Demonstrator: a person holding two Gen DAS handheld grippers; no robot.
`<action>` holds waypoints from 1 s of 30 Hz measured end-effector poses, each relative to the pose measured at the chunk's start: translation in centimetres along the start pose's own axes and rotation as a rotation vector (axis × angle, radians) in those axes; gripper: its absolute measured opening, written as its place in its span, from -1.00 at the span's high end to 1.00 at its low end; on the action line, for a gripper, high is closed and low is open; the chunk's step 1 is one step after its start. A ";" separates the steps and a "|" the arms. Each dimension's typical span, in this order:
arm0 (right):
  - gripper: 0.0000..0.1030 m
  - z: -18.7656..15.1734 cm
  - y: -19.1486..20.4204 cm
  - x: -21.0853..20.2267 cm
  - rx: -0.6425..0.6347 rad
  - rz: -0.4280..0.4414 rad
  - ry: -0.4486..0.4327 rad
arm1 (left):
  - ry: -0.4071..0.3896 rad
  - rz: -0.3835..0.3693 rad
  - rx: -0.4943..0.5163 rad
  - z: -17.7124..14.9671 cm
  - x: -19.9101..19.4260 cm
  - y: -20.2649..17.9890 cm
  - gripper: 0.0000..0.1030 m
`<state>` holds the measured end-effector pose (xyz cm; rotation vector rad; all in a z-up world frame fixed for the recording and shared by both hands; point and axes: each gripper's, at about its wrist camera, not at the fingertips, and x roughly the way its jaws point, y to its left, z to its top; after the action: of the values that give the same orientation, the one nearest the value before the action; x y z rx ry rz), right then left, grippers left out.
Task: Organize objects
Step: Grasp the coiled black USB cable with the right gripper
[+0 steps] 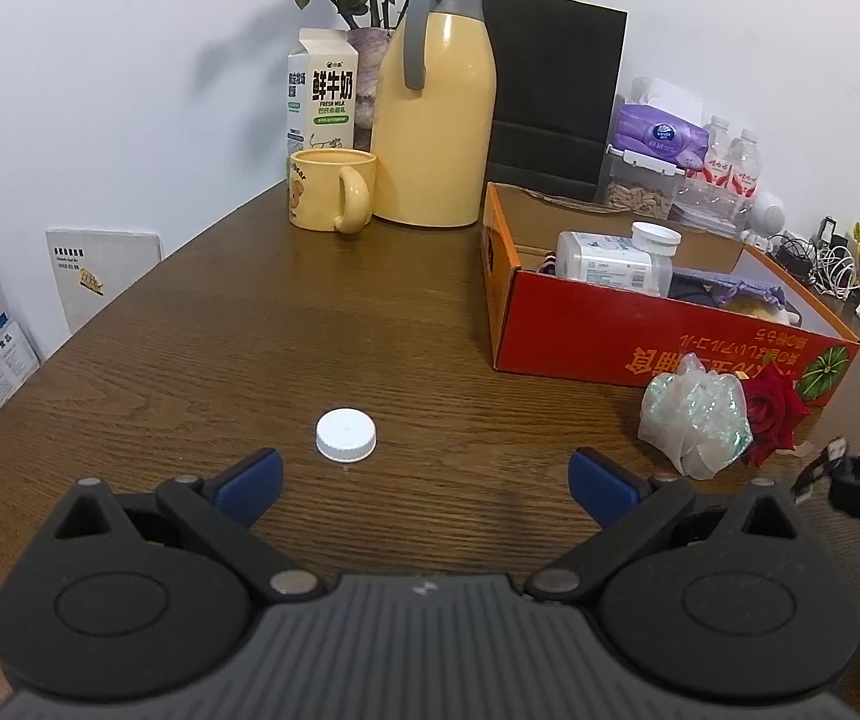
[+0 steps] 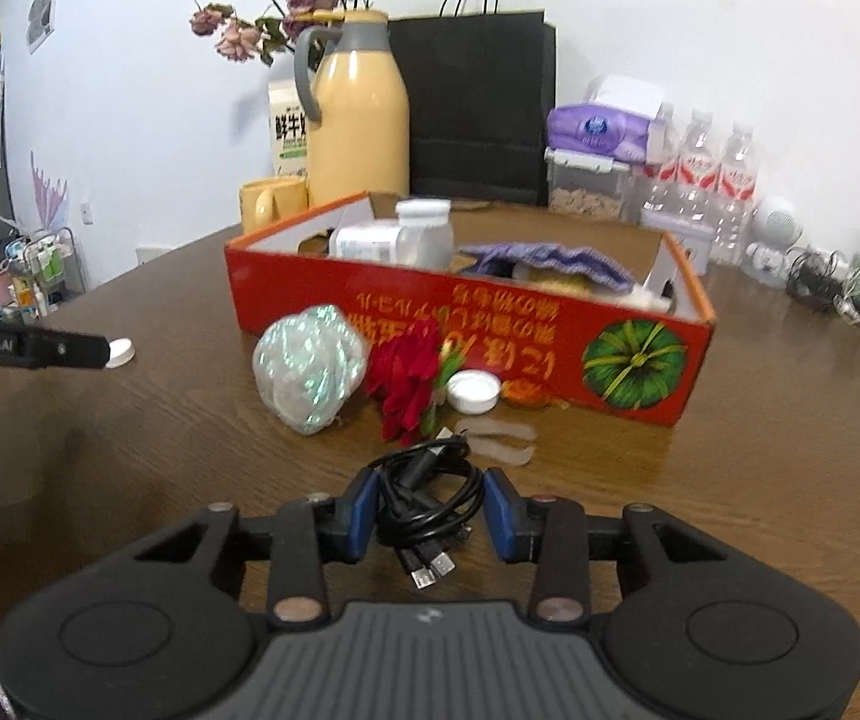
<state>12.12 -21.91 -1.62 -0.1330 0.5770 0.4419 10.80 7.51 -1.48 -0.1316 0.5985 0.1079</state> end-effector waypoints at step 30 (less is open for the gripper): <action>0.30 1.4 4.4 1.2 -0.121 0.209 0.001 | 0.084 -0.403 0.049 -0.3 1.7 -6.2 -0.80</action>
<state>11.80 -17.20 -1.16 -0.1894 0.5676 0.6806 12.92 1.43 -2.16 -0.2076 0.6473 -0.3036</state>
